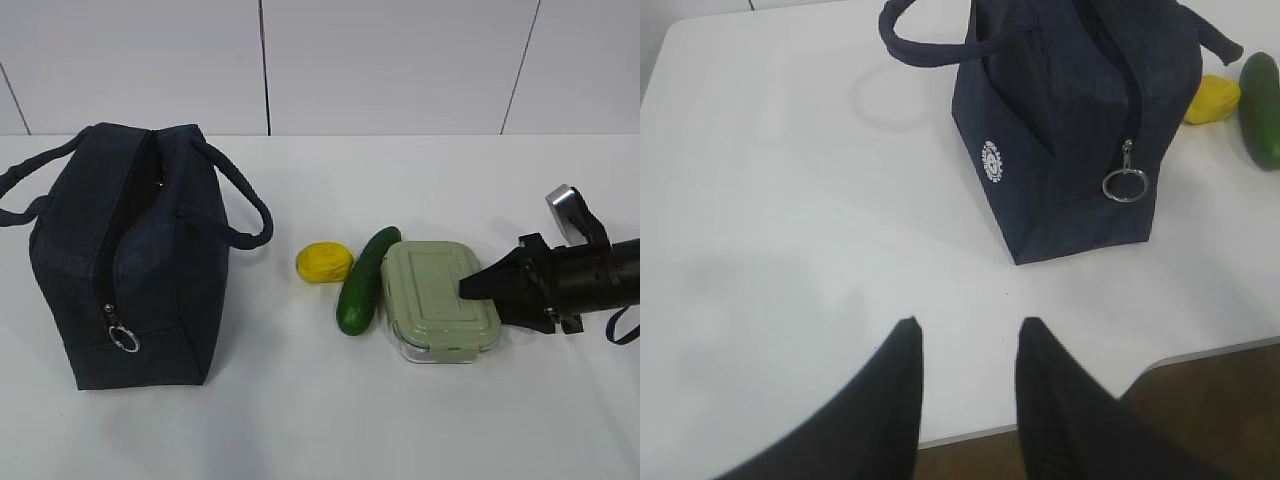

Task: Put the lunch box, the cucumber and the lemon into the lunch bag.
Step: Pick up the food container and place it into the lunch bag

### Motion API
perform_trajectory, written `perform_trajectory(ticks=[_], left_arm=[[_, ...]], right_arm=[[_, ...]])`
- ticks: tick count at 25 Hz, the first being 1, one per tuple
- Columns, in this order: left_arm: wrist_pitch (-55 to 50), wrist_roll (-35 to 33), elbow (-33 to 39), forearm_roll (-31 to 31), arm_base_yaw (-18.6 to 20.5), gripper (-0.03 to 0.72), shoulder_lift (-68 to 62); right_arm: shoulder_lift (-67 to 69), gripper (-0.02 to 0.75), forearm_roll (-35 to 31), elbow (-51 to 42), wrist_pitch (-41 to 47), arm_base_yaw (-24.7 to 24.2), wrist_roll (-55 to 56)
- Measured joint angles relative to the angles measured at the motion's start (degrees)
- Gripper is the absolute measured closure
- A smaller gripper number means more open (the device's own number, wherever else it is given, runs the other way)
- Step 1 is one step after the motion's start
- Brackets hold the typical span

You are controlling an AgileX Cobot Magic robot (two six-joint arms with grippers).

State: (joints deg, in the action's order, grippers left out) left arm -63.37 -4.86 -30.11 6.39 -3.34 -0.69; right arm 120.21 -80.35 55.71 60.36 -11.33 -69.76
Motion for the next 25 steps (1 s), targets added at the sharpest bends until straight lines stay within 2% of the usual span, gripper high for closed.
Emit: perform_trajectory(ticks=[25], left_arm=[[0.00,0.00,0.00,0.00,0.00,0.462,0.00]], right_arm=[[0.38,0.360,-1.49,0.00,2.49,0.00,0.00]])
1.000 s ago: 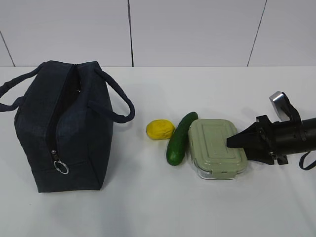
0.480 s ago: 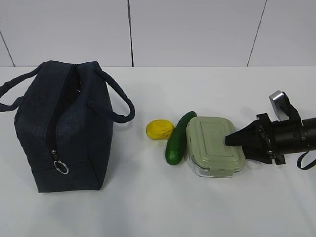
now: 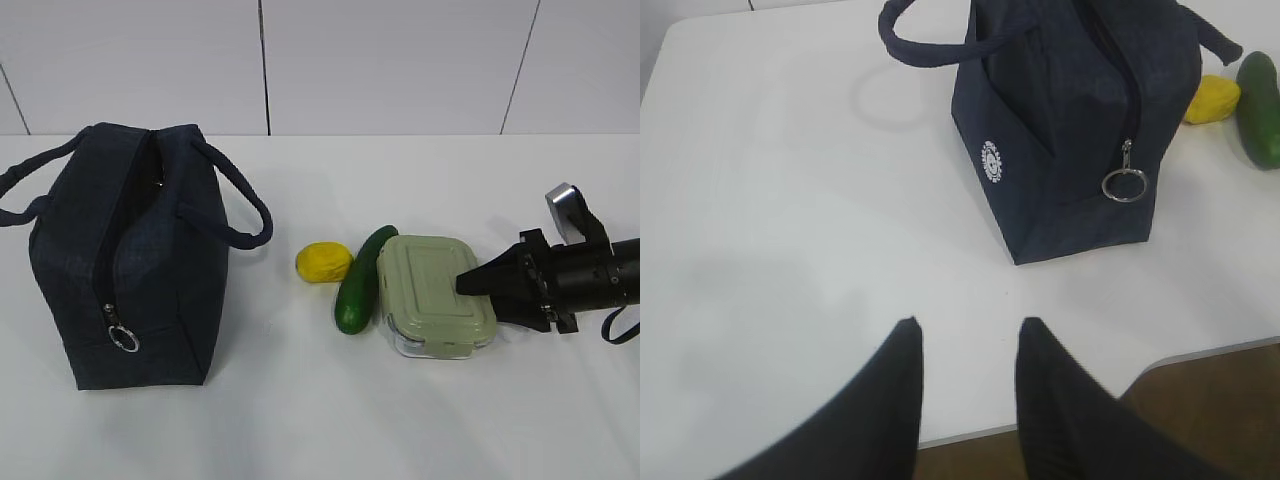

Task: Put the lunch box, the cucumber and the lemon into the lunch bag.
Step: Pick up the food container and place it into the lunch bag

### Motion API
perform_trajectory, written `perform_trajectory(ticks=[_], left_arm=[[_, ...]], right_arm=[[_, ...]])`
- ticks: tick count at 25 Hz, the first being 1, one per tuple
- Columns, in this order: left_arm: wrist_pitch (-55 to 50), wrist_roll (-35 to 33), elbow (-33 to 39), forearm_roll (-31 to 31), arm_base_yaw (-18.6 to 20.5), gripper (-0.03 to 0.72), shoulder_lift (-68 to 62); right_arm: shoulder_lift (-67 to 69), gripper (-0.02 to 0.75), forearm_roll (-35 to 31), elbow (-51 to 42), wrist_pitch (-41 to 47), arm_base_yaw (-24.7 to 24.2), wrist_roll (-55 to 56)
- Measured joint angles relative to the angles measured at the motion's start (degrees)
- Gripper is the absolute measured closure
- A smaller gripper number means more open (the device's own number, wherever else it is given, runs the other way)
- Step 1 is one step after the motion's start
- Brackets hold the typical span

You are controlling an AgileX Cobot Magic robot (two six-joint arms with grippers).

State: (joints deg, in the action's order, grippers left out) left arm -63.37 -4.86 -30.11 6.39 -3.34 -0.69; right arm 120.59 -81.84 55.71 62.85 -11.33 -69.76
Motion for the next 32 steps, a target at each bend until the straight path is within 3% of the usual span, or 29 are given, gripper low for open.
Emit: perform_trajectory(ticks=[32], left_arm=[[0.00,0.00,0.00,1.23,0.00,0.462,0.00]], right_arm=[[-13.83,0.360,3.12,0.00,1.12,0.00,6.55]])
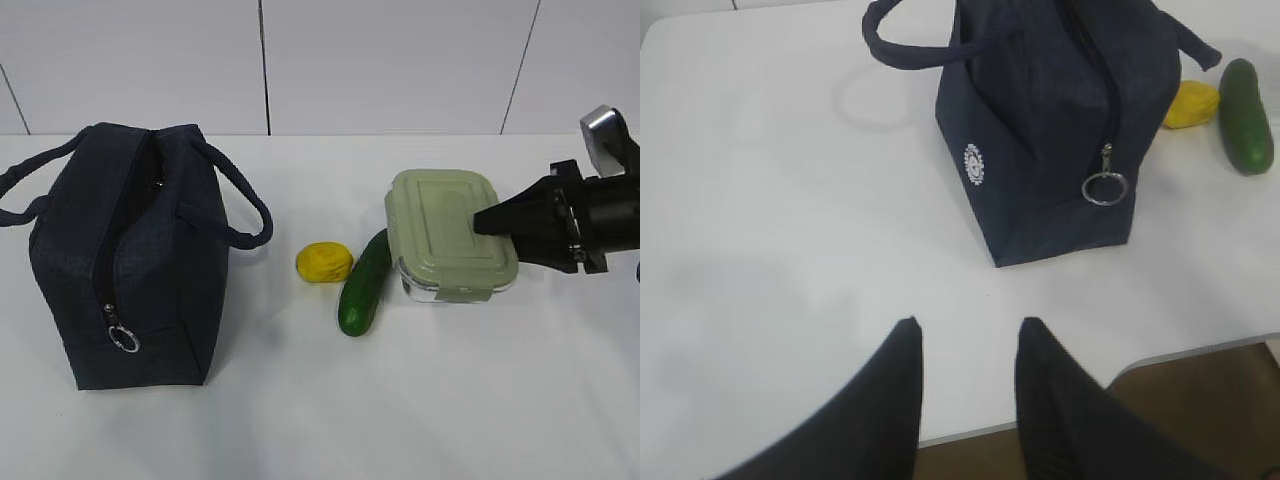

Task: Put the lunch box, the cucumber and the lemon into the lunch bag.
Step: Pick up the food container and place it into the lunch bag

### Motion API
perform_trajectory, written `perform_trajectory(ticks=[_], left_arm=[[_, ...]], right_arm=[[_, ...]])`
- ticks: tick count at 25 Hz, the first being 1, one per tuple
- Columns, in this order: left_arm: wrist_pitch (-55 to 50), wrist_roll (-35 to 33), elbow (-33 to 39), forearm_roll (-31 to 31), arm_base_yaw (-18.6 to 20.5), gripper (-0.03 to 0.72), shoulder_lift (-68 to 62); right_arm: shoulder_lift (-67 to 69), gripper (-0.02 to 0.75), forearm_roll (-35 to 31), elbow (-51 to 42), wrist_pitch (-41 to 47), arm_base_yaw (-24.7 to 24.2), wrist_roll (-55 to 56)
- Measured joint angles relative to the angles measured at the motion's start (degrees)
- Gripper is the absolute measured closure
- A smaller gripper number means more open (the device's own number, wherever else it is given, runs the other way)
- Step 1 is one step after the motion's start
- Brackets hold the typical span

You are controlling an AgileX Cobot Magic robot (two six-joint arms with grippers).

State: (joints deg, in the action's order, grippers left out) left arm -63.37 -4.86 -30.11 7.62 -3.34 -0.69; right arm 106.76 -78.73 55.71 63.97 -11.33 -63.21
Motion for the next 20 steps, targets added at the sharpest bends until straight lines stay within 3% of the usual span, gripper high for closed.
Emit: perform_trajectory(ticks=[14,20], left_arm=[[2.83,0.00,0.00,7.99,0.00,0.462,-0.70],[10.44,0.00,-2.65,11.89,0.00,0.442,-9.55]], right_arm=[[-5.38,0.360,-1.60,0.00,0.44,0.21,3.68],[-8.59,0.360,-1.60,0.43,0.66,0.34,5.56]])
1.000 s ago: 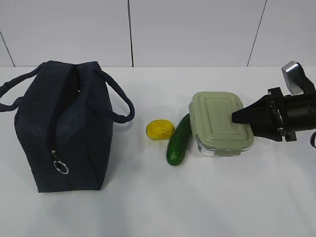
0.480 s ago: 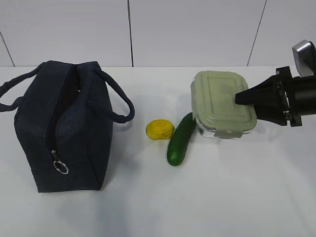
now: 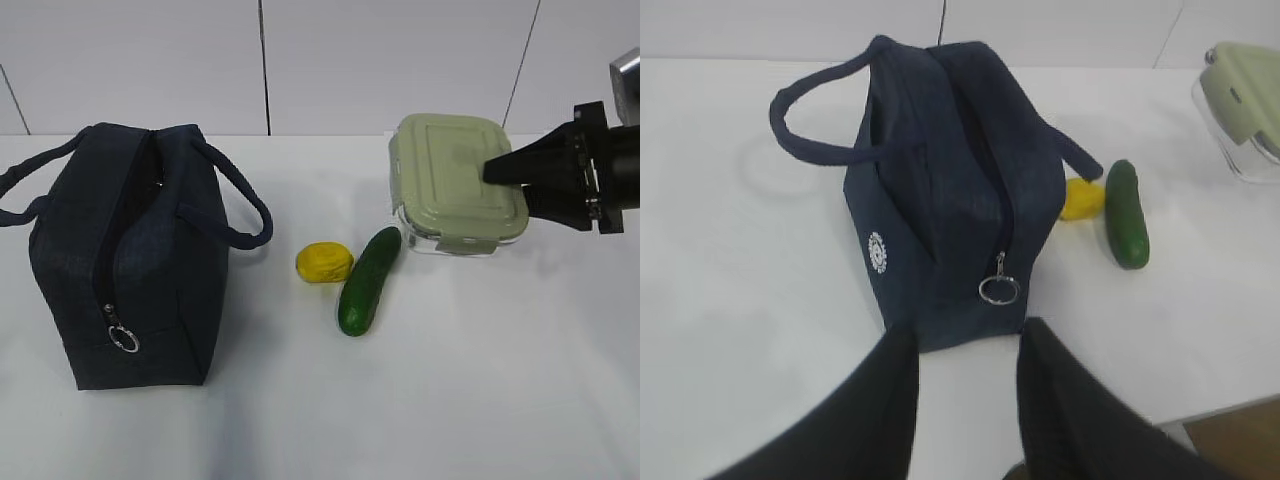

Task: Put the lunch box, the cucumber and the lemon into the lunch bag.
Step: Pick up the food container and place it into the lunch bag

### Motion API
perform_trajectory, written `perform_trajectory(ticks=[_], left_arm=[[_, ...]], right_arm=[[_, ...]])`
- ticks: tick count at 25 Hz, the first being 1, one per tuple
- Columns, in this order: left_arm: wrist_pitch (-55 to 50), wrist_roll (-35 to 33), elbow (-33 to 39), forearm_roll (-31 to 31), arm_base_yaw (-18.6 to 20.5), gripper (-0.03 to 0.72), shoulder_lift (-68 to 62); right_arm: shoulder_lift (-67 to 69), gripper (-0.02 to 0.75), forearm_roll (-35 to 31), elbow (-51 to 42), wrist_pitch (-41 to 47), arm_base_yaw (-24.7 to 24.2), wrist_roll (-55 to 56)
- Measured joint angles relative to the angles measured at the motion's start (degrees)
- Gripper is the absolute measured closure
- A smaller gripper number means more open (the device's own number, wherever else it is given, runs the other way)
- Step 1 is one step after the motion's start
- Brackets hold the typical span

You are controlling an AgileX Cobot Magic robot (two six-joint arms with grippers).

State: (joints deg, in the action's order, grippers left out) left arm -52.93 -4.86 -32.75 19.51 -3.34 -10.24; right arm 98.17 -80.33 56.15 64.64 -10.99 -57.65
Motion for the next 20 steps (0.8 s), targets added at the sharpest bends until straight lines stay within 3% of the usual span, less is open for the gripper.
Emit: perform_trajectory(ticks=[6,12,20], left_arm=[[4.41,-0.33,-1.35,0.48,0.00,0.413,-13.46],[6.05,-1.72,-3.95,1.06,0.00,0.270,-25.40],[6.55,-4.10,-11.61,1.61,0.00,0.249,-37.66]], right_arm=[[-2.14,0.361,-0.09,3.27,0.43,1.20,3.01],[-2.14,0.361,-0.09,6.93,0.88,6.43,4.85],[-2.23,0.361,-0.09,9.87,1.49,10.77,6.72]])
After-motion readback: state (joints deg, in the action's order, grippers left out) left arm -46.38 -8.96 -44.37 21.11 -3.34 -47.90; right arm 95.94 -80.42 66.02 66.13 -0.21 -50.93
